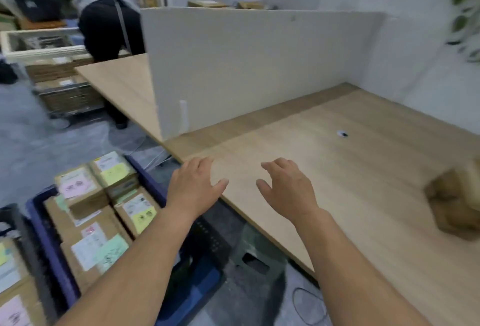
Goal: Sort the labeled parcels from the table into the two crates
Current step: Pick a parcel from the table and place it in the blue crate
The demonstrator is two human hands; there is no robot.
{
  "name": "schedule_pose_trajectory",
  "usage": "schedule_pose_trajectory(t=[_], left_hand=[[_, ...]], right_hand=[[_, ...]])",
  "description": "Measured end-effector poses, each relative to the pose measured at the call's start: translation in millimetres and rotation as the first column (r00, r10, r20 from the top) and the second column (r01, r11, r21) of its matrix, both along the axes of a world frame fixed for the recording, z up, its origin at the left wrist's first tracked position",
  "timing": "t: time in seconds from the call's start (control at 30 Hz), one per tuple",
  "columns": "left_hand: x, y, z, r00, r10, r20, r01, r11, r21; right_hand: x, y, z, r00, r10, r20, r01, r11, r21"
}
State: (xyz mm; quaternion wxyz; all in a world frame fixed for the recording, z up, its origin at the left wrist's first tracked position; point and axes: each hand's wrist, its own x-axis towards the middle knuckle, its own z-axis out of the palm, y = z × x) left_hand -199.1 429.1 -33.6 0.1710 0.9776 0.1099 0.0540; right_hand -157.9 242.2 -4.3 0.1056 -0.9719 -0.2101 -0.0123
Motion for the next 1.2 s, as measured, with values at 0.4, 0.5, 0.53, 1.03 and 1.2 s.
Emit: schedule_pose_trajectory(t=[0.4, 0.5, 0.53, 1.03, 1.2], left_hand=[[-45.1, -251.7, 28.8, 0.945, -0.315, 0.090, 0.314, 0.949, 0.026], [-57.2, -305.6, 30.4, 0.921, -0.379, 0.094, 0.379, 0.925, 0.015], [-60.2, -322.6, 31.5, 0.911, -0.401, 0.096, 0.402, 0.916, 0.014], [-64.6, -532.4, 20.1, 0.662, -0.747, 0.051, 0.746, 0.664, 0.048], [-57.3, -612.6, 5.7, 0.585, -0.811, 0.022, 0.811, 0.585, -0.004]], right_hand=[[-101.1, -247.2, 22.8, 0.944, -0.321, 0.077, 0.315, 0.946, 0.076], [-124.1, -297.0, 26.5, 0.916, -0.394, 0.077, 0.387, 0.918, 0.086], [-131.2, -312.7, 28.2, 0.906, -0.416, 0.078, 0.410, 0.908, 0.083], [-199.9, -493.4, 15.4, 0.677, -0.735, 0.020, 0.729, 0.675, 0.113], [-207.1, -561.3, 8.3, 0.583, -0.812, 0.007, 0.810, 0.582, 0.069]])
